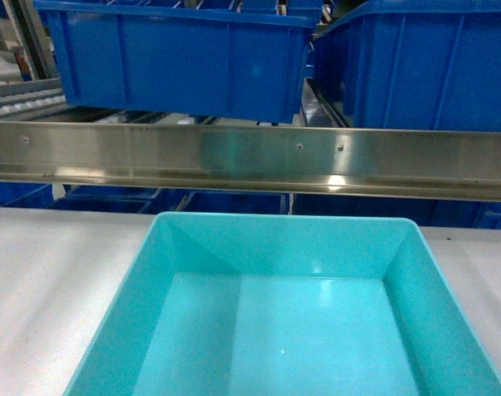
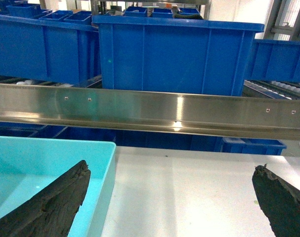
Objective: Organize blue bins on left shelf correctly
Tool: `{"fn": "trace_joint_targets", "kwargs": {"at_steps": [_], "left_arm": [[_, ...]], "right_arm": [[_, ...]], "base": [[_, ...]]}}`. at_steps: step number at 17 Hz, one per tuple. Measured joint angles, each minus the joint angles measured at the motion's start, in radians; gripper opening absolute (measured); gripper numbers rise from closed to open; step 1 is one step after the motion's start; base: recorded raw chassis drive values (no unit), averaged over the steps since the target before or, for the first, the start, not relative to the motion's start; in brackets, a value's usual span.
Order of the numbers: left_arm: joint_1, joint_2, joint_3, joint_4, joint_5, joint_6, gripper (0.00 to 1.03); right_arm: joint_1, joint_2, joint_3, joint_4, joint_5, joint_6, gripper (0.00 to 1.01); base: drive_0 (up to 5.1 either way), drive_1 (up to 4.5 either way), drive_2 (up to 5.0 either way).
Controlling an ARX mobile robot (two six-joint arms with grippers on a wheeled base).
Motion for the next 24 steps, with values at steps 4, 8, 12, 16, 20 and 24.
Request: {"fn": "trace_joint_targets", "kwargs": {"at_steps": [4, 8, 12, 16, 20, 24], "left_arm": [[0.0, 0.0, 0.0, 0.0, 0.0, 0.0, 0.98], [0.0, 0.0, 0.0, 0.0, 0.0, 0.0, 0.98], [0.0, 0.0, 0.0, 0.0, 0.0, 0.0, 0.98], [0.0, 0.0, 0.0, 0.0, 0.0, 0.0, 0.98], [0.041, 0.505, 0.053, 0.41, 0.017, -0.013, 0.98], [-0.116, 1.165, 0.264, 0.491, -0.109, -0.055, 0.98]], "right_arm": [[0.0, 0.0, 0.0, 0.0, 0.0, 0.0, 0.98], [0.0, 0.0, 0.0, 0.0, 0.0, 0.0, 0.98], [0.0, 0.0, 0.0, 0.0, 0.0, 0.0, 0.98], [0.0, 0.0, 0.0, 0.0, 0.0, 0.0, 0.98], [0.058, 0.365, 0.044, 0.334, 0.034, 0.035, 0.98], [0.124, 0.922, 0.219, 0.47, 0.095, 0.051, 0.98]], "base": [[0.0, 0.0, 0.0], [0.0, 0.0, 0.0], [0.0, 0.0, 0.0], [0.0, 0.0, 0.0], [0.0, 0.0, 0.0], [0.0, 0.0, 0.0]]}}
